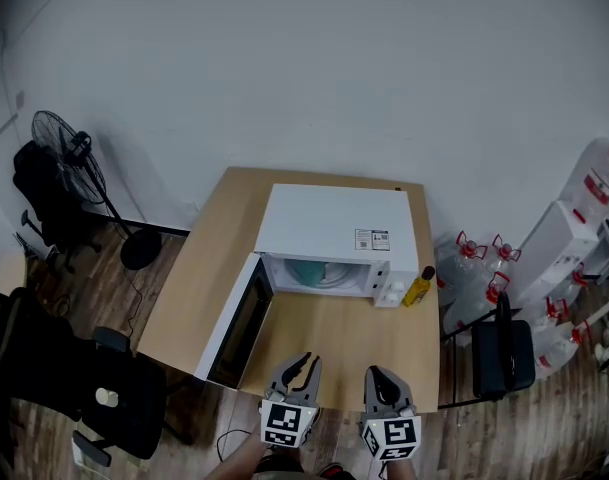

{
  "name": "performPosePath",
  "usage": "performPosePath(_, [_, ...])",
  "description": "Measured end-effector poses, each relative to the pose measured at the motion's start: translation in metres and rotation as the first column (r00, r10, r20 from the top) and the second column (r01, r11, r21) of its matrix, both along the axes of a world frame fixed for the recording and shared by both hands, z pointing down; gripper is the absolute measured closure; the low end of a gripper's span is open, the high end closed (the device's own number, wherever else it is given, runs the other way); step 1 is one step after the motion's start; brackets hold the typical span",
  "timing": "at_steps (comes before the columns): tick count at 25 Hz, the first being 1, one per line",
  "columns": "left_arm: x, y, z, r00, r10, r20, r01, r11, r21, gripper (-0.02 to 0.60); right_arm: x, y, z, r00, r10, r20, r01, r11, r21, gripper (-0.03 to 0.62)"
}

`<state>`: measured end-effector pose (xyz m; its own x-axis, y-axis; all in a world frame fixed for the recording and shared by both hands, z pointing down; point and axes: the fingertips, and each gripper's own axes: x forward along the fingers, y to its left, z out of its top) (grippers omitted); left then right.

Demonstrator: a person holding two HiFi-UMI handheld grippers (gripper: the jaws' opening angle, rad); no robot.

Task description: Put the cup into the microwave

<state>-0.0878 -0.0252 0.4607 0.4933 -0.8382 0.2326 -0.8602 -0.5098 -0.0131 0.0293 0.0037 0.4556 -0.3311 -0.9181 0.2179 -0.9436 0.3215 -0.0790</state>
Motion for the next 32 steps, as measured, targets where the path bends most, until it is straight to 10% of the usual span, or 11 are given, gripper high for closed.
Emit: performPosePath(32, [-0.017, 0.118, -0.020, 0.999, 0.032, -0.004, -0.032, 0.999, 0.038, 0.557, -0.020, 0.111, -0.018, 1.000, 0.014, -0.005, -0.014, 0.998, 0.060, 0.576])
